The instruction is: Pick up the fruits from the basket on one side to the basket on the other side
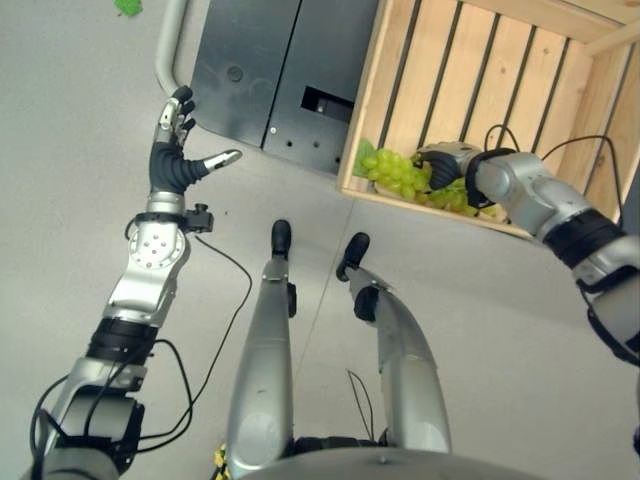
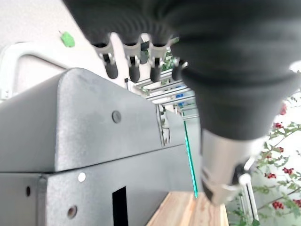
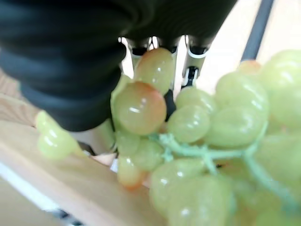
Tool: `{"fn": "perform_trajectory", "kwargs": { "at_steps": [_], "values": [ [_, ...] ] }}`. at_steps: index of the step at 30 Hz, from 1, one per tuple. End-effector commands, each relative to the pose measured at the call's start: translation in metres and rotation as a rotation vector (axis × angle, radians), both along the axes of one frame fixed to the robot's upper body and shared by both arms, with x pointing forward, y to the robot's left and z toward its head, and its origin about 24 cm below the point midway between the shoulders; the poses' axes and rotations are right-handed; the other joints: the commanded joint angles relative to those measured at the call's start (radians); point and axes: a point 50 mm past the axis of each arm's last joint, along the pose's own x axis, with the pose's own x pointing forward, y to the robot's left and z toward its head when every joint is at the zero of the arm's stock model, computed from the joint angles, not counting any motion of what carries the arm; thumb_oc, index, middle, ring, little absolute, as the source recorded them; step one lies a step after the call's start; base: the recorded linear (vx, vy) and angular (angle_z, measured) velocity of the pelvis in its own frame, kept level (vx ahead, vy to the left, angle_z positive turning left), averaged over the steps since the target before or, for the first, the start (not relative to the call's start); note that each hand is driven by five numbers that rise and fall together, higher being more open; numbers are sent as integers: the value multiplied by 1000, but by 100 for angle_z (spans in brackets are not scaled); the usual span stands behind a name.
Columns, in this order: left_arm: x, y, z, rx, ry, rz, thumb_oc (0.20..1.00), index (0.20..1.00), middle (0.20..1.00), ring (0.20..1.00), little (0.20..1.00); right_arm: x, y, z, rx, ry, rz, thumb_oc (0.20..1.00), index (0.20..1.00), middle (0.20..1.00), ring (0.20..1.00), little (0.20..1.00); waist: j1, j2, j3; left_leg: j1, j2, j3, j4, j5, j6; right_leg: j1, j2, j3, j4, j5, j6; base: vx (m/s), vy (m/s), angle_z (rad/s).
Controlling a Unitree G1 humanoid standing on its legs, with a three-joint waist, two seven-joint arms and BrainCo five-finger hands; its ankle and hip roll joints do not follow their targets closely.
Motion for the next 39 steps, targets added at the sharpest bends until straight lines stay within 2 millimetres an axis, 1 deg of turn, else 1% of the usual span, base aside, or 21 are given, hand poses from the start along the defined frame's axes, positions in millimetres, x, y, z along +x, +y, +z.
{"fn": "perform_trajectory", "kwargs": {
  "at_steps": [1, 4, 8, 11, 13, 16, 18, 22, 23, 24, 28, 29, 30, 31, 35, 39],
  "values": [
    [-10, -12, 12, -58, -104, -62, 1000, 1000, 1000, 1000, 1000, -11, 10, -41, 355, 205, 23, 200, 200, 200, 200, 200, -36, 59, -17, -47, -23, 0, 38, -23, 20, 41, -34, 40, -34, -58, 179, 0, 0, 0],
    [-11, -13, 15, -57, -116, -81, 1000, 1000, 1000, 1000, 1000, -19, 13, -51, 780, 342, 35, 200, 200, 200, 200, 200, -32, 55, -17, -28, -25, 1, 30, -18, 17, 60, -37, 34, -35, -57, 179, 0, 0, 0],
    [-14, -6, 13, -51, -113, -72, 1000, 1000, 1000, 1000, 1000, -35, 12, -65, 1186, 467, 55, 200, 200, 200, 200, 200, -32, 49, -17, 22, -26, 5, 1, -9, 12, 103, -44, 21, -40, -57, 183, -5, -10, 5],
    [-16, 0, 8, -63, -98, -47, 1000, 1000, 1000, 1000, 1000, -44, 6, -77, 1437, 464, 21, 200, 200, 200, 200, 200, -28, 55, -17, 84, -28, -1, -49, 10, 9, 154, -50, 9, -50, -58, 184, 3, -26, 8],
    [-15, 2, 5, -74, -87, -41, 1000, 1000, 1000, 1000, 1000, -49, 6, -85, 1606, 449, 7, 200, 200, 200, 200, 200, -24, 62, -17, 149, -30, -10, -112, 36, 3, 201, -58, -7, -59, -63, 184, 22, -33, 14],
    [-13, 2, 1, -81, -67, -41, 1000, 1000, 1000, 1000, 1000, -58, 5, -100, 1785, 420, -36, 200, 200, 200, 200, 200, -23, 77, -17, 239, -37, -22, -187, 68, -11, 278, -71, -39, -66, -72, 186, 29, -49, 26],
    [-12, 2, -5, -91, -48, -39, 1000, 1000, 1000, 1000, 1000, -65, 3, -111, 1899, 395, -68, 200, 200, 200, 200, 200, -25, 89, -17, 304, -43, -32, -213, 73, -17, 343, -82, -62, -73, -81, 188, 38, -33, 36],
    [-13, 1, -7, -89, -39, -49, 1000, 1000, 1000, 1000, 1000, -69, 2, -116, 1967, 381, -89, 200, 200, 200, 200, 200, -23, 96, -17, 339, -45, -37, -213, 70, -17, 385, -84, -70, -78, -84, 189, 27, -11, 19],
    [-14, 1, -10, -94, -31, -50, 1000, 1000, 1000, 1000, 1000, -74, 5, -120, 2022, 378, -88, 200, 200, 200, 200, 200, -23, 97, -17, 369, -44, -37, -210, 66, -18, 422, -87, -73, -80, -88, 189, 46, 2, 3],
    [-17, 3, -16, -100, -14, -50, 1000, 1000, 1000, 1000, 1000, -78, 4, -123, 2062, 366, -100, 200, 200, 200, 200, 200, -20, 102, -17, 403, -46, -39, -208, 60, -18, 460, -91, -74, -82, -93, 189, 46, 2, 3],
    [-21, 2, -23, -112, 3, -54, 1000, 1000, 1000, 1000, 1000, -85, 5, -122, 2125, 335, -82, 200, 200, 200, 200, 200, -23, 107, -17, 455, -47, -42, -210, 54, -19, 520, -95, -80, -85, -96, 190, 25, 11, 10],
    [-23, 2, -26, -124, 8, -57, 1000, 1000, 1000, 1000, 1000, -87, 7, -118, 2155, 319, -52, 200, 200, 200, 200, 200, -26, 107, -18, 475, -49, -37, -209, 48, -20, 542, -93, -79, -85, -100, 190, 39, 45, 6],
    [-25, 2, -28, -126, 14, -56, 1000, 1000, 1000, 1000, 1000, -90, 7, -121, 2163, 324, -56, 200, 200, 200, 200, 200, -26, 110, -19, 491, -47, -38, -210, 47, -18, 557, -92, -80, -90, -100, 190, -22, 76, 1],
    [-27, 3, -31, -132, 20, -56, 1000, 1000, 1000, 1000, 1000, -93, 8, -121, 2171, 320, -52, 200, 200, 200, 200, 200, -25, 113, -27, 490, -45, -34, -211, 65, -12, 561, -93, -92, -95, -78, 182, -19, 78, 2],
    [-33, 7, -44, -140, 64, -44, 1000, 1000, 1000, 1000, 1000, -100, 7, -117, 2156, 293, -34, 200, 200, 200, 200, 200, -34, 104, -85, 529, -45, -24, -215, 48, -5, 599, -83, -83, -114, -78, 183, 62, 62, 4],
    [-46, 17, -52, -103, 104, -26, 1000, 1000, 1000, 1000, 1000, -107, -5, -100, 2063, 224, 10, 200, 200, 200, 200, 200, -47, 84, -166, 582, -34, -4, -241, 32, -2, 653, -56, -58, -192, -61, 188, 140, 38, -7]
  ]
}}
